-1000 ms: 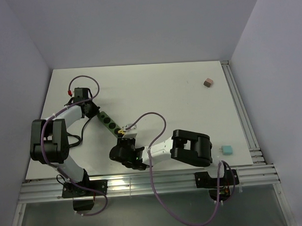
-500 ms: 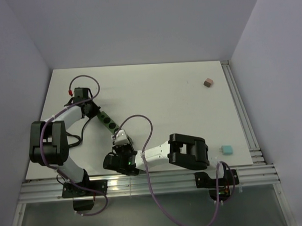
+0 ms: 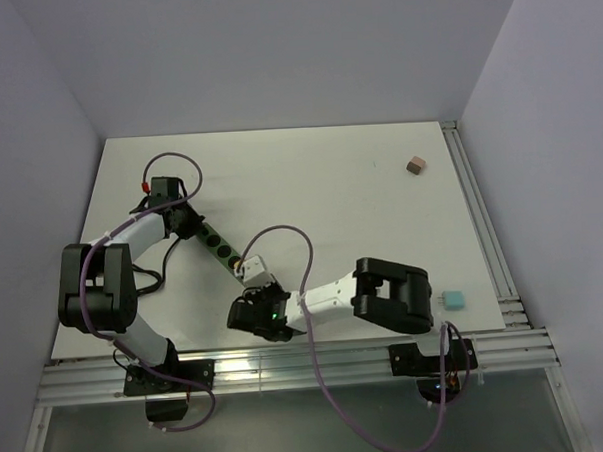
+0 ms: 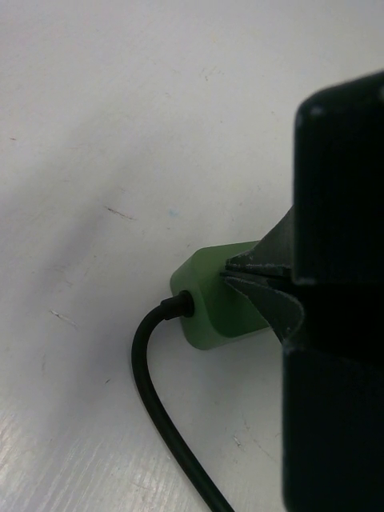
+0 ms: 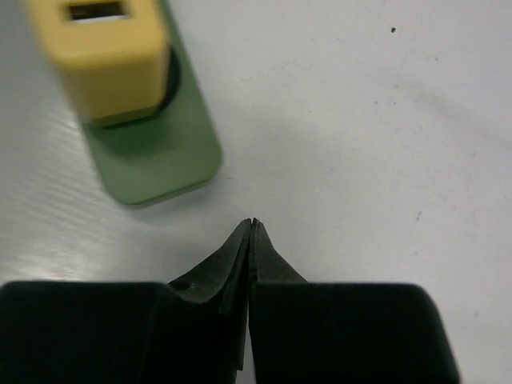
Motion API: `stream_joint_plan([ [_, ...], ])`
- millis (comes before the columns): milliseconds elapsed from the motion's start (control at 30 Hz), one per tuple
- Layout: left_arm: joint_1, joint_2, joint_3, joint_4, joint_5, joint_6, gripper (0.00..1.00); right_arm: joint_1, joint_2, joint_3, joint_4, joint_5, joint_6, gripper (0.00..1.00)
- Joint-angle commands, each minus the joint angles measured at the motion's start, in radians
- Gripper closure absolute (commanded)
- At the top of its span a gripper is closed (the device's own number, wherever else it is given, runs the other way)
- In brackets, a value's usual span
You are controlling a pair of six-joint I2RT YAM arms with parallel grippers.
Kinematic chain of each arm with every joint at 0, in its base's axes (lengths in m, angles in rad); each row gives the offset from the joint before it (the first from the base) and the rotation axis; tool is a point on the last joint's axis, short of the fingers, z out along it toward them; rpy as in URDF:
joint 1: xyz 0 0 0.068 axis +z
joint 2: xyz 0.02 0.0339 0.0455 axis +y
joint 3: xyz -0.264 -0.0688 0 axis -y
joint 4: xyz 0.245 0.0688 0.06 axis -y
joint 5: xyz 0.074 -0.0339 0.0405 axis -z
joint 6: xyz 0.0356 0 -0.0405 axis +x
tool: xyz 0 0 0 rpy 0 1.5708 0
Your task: Insert the plug
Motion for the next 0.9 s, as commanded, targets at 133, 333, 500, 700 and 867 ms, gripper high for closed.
stream_joint_plan([
  [133, -0.003, -0.015, -0.009, -0.044, 0.025, 0.001, 1.00, -0.149, -0.178, -0.189, 0.026, -0.438, -0.126, 0.73],
  [333, -0.003, -0.025, -0.021, -0.041, 0.035, 0.006, 1.00, -0.171, -0.360, -0.221, 0.083, -0.544, -0.258, 0.52],
  [500, -0.003, -0.050, -0.039, -0.023, 0.048, -0.002, 0.98, -0.182, -0.446, -0.162, 0.029, -0.544, -0.291, 0.30],
  [700, -0.003, -0.146, -0.072, -0.004, 0.007, -0.017, 0.31, -0.353, -0.547, -0.113, -0.075, -0.613, -0.163, 0.30],
  [867, -0.005, -0.223, -0.044, -0.039, 0.002, -0.010, 0.06, -0.504, -0.645, -0.109, -0.150, -0.627, -0.133, 0.28],
])
